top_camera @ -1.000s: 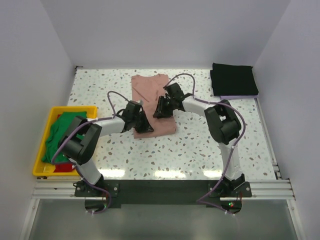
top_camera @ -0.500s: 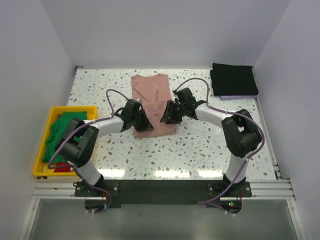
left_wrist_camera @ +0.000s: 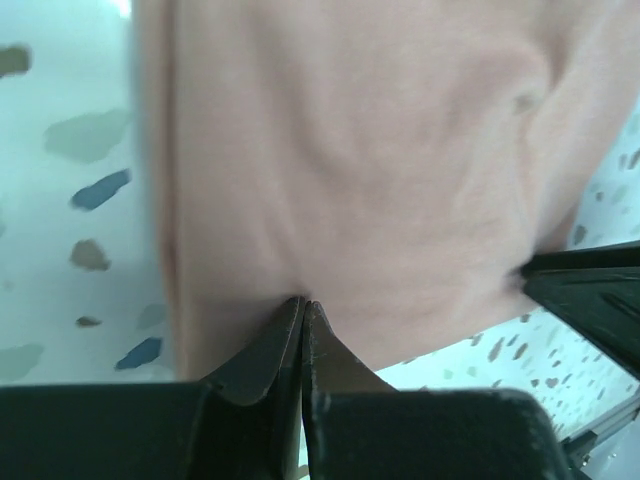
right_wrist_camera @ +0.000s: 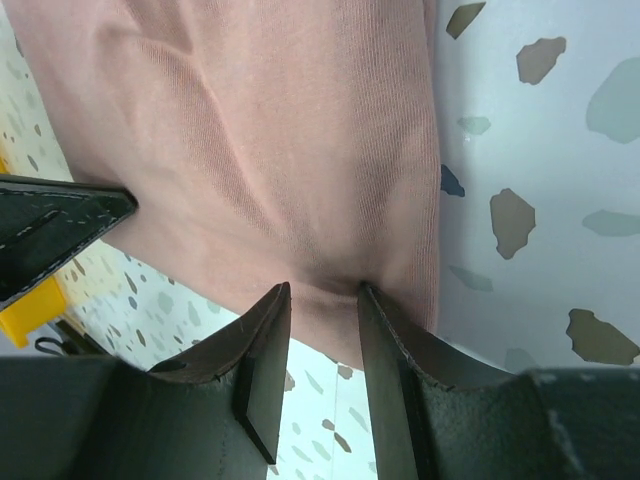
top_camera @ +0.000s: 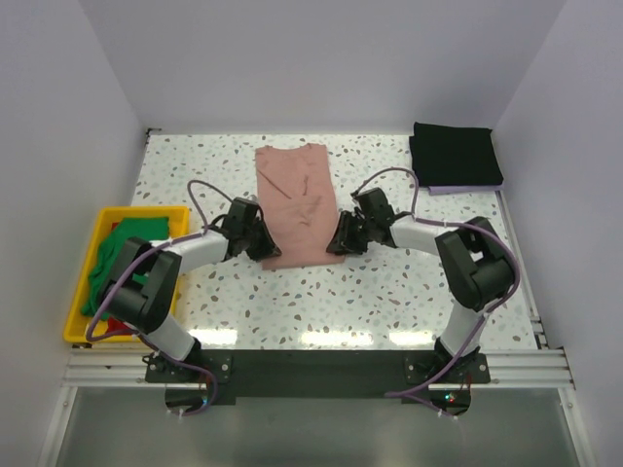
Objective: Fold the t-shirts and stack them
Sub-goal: Fold the tshirt
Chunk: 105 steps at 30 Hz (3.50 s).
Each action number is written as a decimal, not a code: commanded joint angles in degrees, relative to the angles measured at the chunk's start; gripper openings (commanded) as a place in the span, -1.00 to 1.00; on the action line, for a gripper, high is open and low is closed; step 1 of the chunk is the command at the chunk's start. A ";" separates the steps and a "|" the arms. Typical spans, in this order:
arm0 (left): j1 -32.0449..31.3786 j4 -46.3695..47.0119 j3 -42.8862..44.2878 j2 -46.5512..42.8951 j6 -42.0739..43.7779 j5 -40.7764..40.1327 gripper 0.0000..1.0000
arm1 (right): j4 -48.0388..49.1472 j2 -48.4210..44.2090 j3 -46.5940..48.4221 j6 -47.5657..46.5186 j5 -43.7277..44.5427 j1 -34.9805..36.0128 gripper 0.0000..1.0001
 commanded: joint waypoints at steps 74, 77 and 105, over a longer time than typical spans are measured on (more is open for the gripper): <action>-5.56 -20.50 -25.14 -39.52 -2.80 10.55 -0.19 | -27.32 -46.14 -22.38 -3.20 7.60 4.81 -0.11; -5.47 -23.31 -20.13 -40.32 -1.22 8.26 -0.12 | -29.96 -45.81 -14.91 -4.52 12.07 4.64 -0.09; -4.95 -10.59 -12.47 -27.93 5.64 10.37 -0.14 | -17.57 9.83 28.54 -10.41 18.69 4.64 -0.28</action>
